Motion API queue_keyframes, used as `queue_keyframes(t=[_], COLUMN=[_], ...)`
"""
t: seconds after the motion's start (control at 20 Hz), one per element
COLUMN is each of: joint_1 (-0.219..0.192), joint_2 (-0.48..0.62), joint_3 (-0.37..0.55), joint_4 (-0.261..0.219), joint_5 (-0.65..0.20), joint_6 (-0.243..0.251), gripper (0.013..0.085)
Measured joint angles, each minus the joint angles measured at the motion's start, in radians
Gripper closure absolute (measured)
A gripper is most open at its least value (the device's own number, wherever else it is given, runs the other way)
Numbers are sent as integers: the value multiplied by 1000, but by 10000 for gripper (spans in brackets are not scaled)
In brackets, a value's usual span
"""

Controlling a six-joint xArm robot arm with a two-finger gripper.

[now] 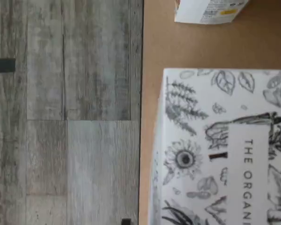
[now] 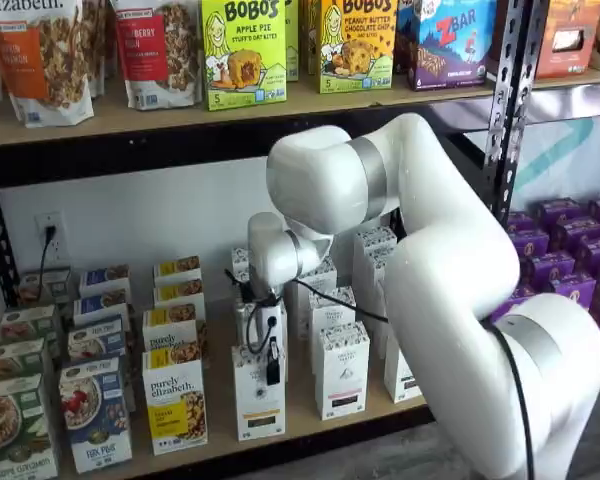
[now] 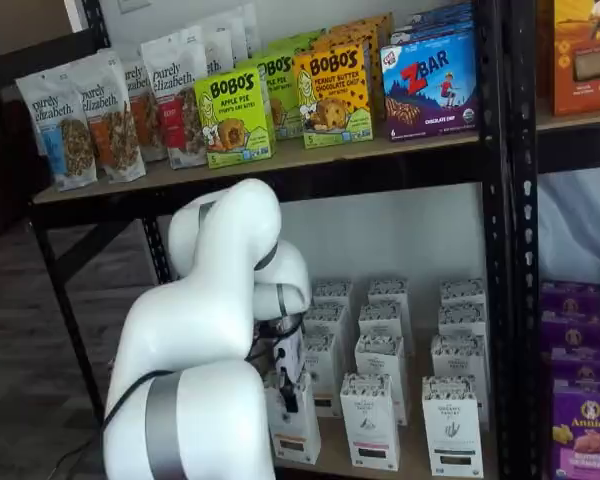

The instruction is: Pick up the white box with a yellow strip in the middle, on the bottom shelf, the fourth box from the left

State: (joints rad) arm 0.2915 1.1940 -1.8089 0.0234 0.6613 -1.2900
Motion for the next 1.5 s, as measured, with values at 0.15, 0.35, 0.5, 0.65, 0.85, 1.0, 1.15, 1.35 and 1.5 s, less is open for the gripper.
queue_keyframes(t=[0.15,0.35,0.5,0.65,0.85,1.0,1.15,1.35,1.5], joint_1=[0,1,2,2,3,4,6,9,12], joint_2=[8,18,20,21,24,25,27,24,7], joint_3=[-12,-27,-27,-28,-34,-39,-46,-49,-24], joint_4=[6,1,3,4,14,15,14,8,9], joint_5=[9,22,16,15,21,26,38,58,53], joint_6=[-4,1,0,-1,-7,-7,-5,4,7], gripper=[290,290,290,330,410,450,490,490,490])
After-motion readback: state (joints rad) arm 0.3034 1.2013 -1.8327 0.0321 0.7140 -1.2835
